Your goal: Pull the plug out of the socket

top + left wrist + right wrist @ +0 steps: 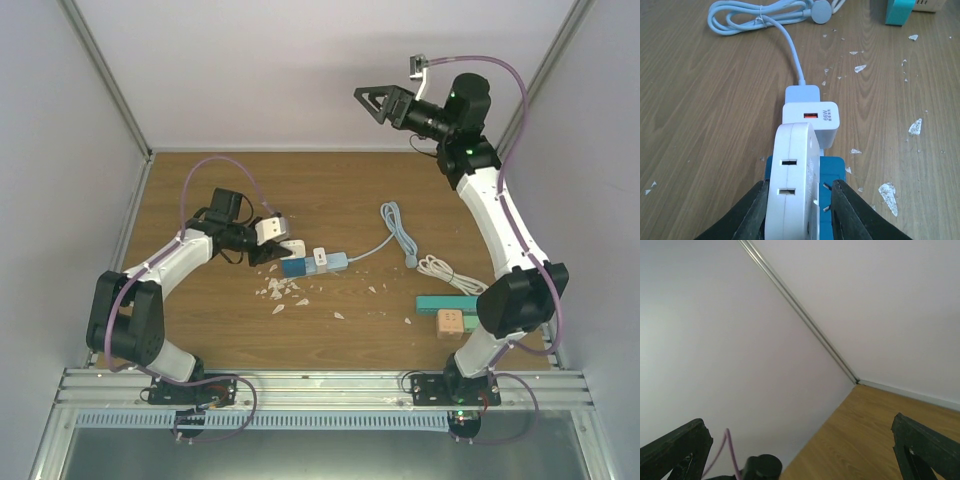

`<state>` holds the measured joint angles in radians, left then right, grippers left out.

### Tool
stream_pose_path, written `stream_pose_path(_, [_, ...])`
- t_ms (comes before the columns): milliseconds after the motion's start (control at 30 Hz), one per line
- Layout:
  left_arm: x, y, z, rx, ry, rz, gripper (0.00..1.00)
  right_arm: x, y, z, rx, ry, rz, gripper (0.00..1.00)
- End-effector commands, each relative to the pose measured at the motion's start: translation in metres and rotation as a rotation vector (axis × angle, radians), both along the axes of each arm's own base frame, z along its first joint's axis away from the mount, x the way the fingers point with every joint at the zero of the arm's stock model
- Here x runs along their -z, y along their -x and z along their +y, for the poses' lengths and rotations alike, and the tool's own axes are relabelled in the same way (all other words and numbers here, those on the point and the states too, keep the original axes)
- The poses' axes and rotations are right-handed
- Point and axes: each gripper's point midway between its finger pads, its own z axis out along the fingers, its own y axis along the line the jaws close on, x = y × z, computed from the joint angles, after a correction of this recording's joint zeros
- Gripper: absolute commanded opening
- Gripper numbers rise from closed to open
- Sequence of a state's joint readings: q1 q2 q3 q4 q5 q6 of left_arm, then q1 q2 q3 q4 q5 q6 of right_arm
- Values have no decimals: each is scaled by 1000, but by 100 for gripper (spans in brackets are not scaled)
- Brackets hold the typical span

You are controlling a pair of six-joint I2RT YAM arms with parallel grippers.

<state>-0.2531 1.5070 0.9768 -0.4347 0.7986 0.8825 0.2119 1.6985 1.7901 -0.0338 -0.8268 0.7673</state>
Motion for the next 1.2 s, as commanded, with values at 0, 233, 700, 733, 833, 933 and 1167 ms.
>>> stream_pose_path(0, [3,8,-3,33,-13,-14,34,-23,3,-6,-25,-82,22,100])
stream_pose_path(233, [-6,10,-9,36,-1,-31,24,-26,5,-4,-58,-87,-22,100])
stream_pose_path(700, [-27,19,-14,79,34,-88,10,70,40,5,-173,238,-302,100])
stream_pose_path(733, [-28,19,-14,79,39,-96,9,79,42,6,-182,257,-309,100])
stream_pose_path(833, [-32,20,-15,80,61,-101,8,98,48,7,-204,296,-301,100])
stream_pose_path(933, [-38,20,-18,88,88,-100,8,110,49,8,-224,325,-293,100])
stream_pose_path(1167, [-40,16,-15,88,93,-110,7,135,57,12,-269,376,-325,100])
